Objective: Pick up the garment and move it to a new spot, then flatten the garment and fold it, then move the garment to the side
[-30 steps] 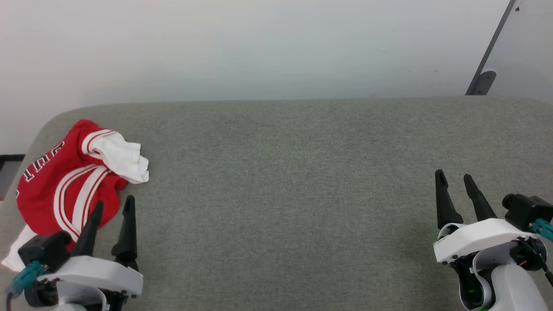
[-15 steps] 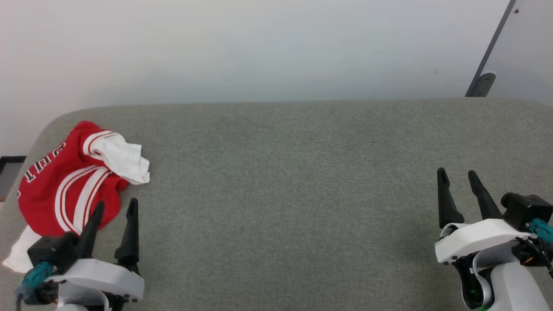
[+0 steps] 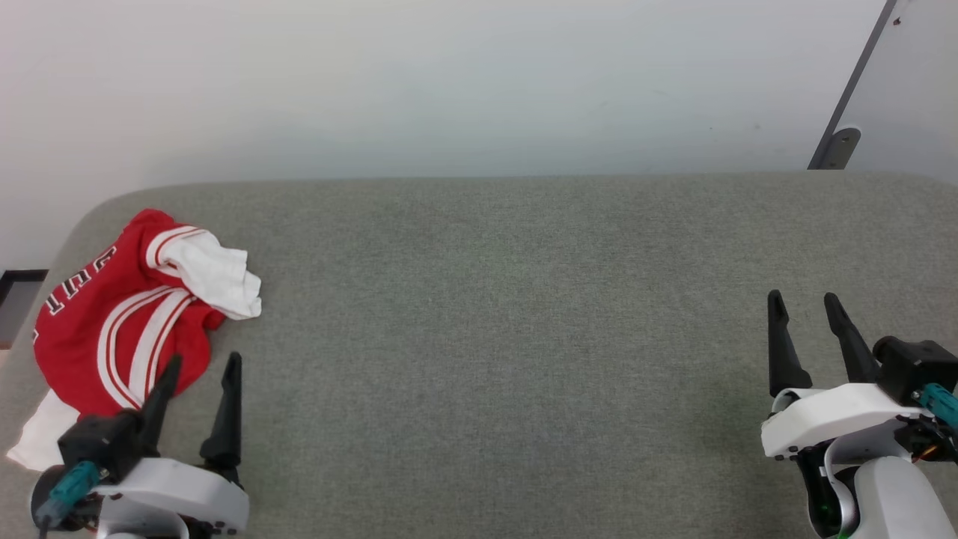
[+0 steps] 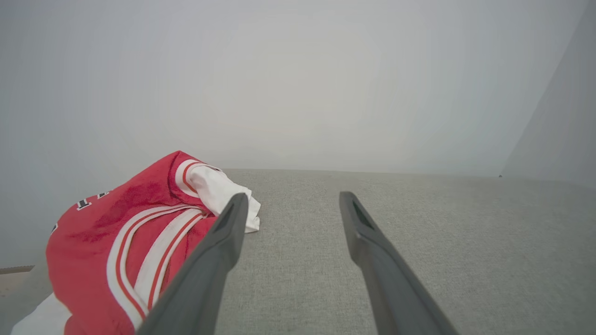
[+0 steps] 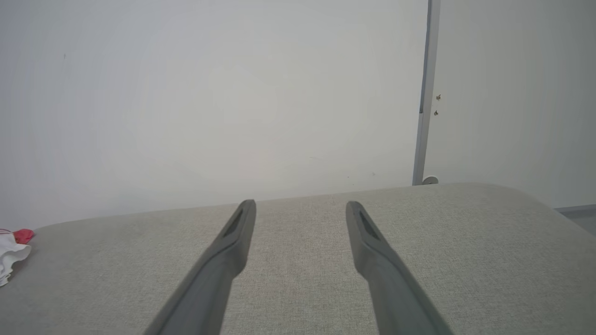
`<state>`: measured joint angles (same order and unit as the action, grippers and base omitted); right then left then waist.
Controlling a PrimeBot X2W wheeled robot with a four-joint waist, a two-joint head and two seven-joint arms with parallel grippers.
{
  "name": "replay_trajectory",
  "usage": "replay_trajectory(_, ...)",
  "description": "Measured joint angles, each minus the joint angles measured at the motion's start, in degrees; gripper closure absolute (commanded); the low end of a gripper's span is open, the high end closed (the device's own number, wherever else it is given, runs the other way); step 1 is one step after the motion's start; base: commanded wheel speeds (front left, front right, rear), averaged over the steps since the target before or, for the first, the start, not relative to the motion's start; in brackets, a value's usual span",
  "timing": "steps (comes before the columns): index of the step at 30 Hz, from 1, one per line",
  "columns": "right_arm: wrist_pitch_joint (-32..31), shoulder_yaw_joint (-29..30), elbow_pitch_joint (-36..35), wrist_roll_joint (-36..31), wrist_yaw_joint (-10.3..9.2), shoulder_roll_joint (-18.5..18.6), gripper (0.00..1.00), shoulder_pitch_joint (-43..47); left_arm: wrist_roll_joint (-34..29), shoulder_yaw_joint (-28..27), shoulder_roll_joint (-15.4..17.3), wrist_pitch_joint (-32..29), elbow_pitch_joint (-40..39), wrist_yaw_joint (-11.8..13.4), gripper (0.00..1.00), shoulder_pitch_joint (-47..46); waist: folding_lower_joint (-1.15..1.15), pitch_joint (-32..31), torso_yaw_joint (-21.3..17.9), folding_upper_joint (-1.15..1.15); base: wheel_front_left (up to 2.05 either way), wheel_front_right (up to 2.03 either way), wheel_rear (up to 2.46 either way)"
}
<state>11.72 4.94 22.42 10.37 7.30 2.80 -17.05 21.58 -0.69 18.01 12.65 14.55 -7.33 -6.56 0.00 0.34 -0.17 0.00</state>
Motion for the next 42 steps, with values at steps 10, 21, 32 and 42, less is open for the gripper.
replay_trajectory(10,1.8,0.9,0.4,-1.0,0.01,0.0,0.00,0.2,-0.9,1.6,1.5,1.0,0.9,-0.1,0.00,0.2,0.00,0.0,0.0,0.00,0.00,0.00,0.00)
replay_trajectory(21,3.0,1.2,0.4,-5.1,0.09,0.0,0.00,0.1,-3.1,2.9,2.9,2.2,1.1,-0.1,0.00,-0.2,0.00,0.1,0.1,0.00,0.00,0.00,0.00)
replay_trajectory(32,3.3,0.4,-0.3,-5.3,0.21,0.1,0.00,0.3,0.6,3.4,2.5,2.5,2.5,-0.2,0.00,-1.4,0.00,0.4,2.4,0.00,0.00,0.00,0.00)
replay_trajectory(42,3.2,-3.2,-0.4,-5.8,0.22,0.2,0.00,-0.1,-0.6,-1.4,0.2,2.5,4.1,-0.2,0.00,-1.3,0.00,0.9,10.4,0.00,0.00,0.00,0.00)
